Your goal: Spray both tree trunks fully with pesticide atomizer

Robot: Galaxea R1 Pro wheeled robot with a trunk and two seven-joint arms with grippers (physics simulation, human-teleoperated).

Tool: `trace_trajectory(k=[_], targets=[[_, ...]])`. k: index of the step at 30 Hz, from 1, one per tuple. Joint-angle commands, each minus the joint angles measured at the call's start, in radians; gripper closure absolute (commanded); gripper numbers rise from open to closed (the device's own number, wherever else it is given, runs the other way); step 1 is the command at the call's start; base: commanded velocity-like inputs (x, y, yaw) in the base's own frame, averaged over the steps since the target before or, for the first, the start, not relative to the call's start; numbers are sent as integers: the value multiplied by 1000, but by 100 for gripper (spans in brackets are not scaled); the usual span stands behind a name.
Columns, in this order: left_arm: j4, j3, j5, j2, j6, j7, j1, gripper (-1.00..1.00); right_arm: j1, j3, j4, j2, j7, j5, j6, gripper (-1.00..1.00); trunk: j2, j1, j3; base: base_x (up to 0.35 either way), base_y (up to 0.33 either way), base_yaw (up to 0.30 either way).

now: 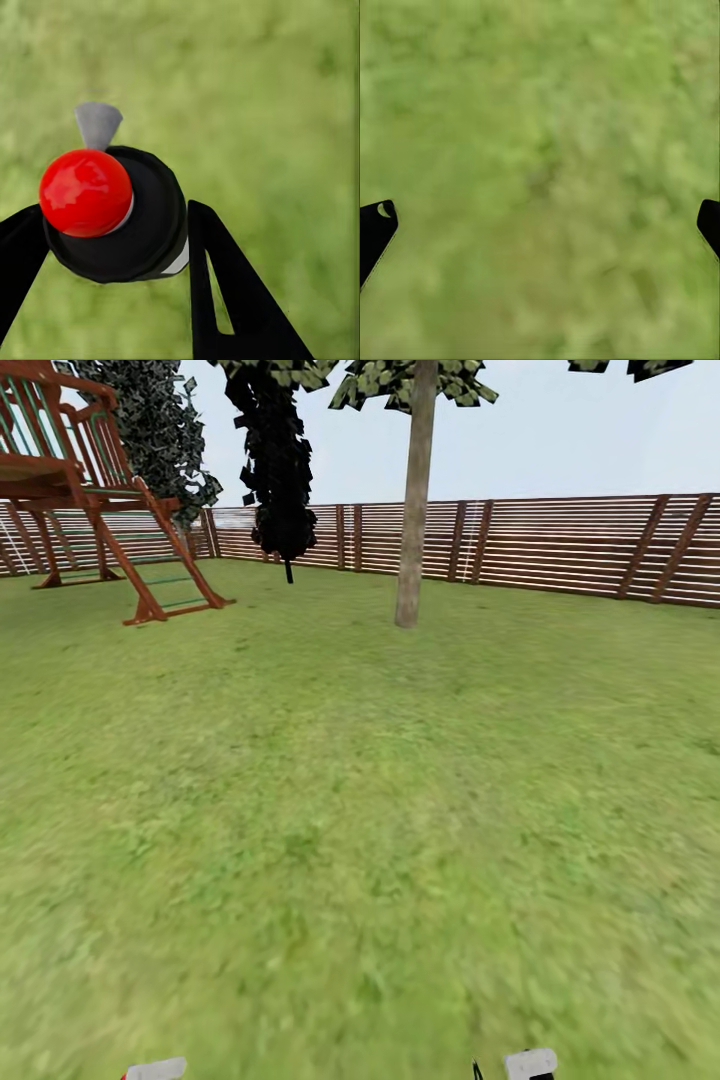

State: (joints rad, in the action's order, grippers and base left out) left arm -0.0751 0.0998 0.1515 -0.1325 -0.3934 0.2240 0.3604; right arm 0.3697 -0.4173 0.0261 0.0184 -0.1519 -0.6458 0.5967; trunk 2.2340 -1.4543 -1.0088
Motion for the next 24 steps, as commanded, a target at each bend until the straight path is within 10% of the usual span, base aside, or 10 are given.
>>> trace_trajectory(k=[1,24], targets=[[0,0,0,0,0,0,0,100,0,0,0,0,0,0,0,-100,0,0,0,338,0,0],[0,0,-1,0,-1,0,0,100,0,-3,4,2,-3,3,1,-100,0,0,0,338,0,0]])
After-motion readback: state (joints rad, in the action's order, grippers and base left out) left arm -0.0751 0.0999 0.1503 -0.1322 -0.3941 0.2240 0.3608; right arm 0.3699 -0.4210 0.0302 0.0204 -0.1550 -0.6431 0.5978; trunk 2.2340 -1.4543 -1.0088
